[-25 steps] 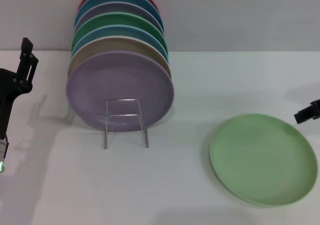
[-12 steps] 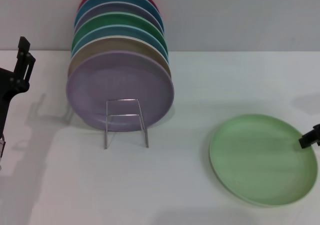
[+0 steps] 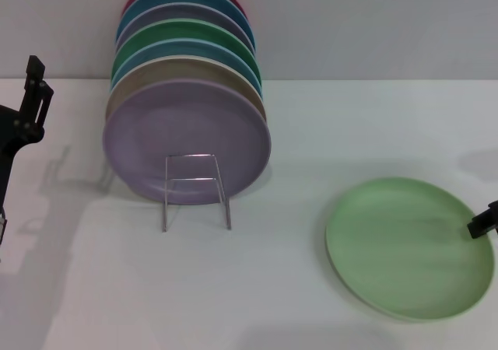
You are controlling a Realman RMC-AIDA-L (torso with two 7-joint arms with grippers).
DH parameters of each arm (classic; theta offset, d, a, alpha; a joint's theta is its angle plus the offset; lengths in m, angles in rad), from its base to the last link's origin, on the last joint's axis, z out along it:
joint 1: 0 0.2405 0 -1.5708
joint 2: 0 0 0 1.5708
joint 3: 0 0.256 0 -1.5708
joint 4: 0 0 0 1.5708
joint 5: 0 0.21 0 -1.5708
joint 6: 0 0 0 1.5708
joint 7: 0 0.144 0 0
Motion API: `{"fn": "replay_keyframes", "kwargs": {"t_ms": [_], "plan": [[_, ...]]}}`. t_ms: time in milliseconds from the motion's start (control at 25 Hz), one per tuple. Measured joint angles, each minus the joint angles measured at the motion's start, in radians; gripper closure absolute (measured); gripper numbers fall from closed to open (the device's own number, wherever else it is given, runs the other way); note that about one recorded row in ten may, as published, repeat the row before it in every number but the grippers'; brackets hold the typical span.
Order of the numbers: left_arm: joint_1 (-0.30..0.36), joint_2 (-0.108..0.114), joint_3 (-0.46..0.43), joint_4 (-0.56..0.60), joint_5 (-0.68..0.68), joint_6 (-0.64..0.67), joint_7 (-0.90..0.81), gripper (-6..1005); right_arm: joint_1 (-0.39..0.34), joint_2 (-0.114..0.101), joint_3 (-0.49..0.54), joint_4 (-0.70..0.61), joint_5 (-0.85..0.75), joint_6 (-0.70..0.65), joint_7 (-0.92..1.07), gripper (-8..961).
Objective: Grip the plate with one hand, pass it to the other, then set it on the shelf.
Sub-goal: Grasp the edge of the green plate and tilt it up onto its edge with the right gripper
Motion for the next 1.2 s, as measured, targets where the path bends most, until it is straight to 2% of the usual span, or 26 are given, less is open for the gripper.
{"fn": "replay_keyframes", "kwargs": {"t_ms": [720,920,1200], "plan": [[0.001,0.000,0.000,0.010,0.000,0.001,-0.001,274,0.010,-0.001,0.000,-0.068,-0.003,-0.057,-0.008,566],[0.001,0.000,0.000,0.011,0.000,0.001,0.000,274,0.011,-0.002,0.000,-0.072,-0.003,-0.057,-0.010,686],[-0.002,0.000,0.000,0.011,0.000,0.001,0.001,274,0.012,-0.003,-0.017,-0.079,-0.010,-0.067,-0.012,740]]}}
